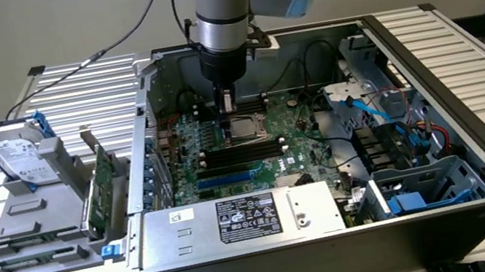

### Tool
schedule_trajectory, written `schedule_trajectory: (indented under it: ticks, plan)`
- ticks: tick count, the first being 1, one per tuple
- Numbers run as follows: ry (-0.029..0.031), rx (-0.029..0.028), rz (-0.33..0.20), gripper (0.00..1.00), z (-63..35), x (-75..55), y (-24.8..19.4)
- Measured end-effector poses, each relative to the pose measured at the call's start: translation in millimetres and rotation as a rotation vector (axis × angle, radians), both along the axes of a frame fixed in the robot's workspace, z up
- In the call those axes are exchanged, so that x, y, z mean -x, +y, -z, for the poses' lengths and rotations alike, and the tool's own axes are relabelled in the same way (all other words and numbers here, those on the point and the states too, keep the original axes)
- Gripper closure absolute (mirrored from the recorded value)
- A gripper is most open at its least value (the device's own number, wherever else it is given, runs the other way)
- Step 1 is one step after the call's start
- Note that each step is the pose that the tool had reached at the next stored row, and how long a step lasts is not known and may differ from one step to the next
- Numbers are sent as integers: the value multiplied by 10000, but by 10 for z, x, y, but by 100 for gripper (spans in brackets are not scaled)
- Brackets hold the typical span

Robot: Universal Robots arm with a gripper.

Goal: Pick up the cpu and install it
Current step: 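Close the cpu cover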

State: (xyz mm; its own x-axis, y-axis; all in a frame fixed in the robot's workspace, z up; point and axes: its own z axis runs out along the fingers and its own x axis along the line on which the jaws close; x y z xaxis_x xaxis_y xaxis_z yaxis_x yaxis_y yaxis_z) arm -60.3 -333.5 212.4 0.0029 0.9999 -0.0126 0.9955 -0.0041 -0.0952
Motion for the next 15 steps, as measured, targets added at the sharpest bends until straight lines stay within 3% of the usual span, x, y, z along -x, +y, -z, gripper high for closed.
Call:
schedule_trajectory:
  ticks: [3,8,15]
  plan:
    - [2,-5,-1,89,7,12,0]
    - [-92,-41,1,89,28,15,0]
    - [-133,-41,0,89,74,34,0]
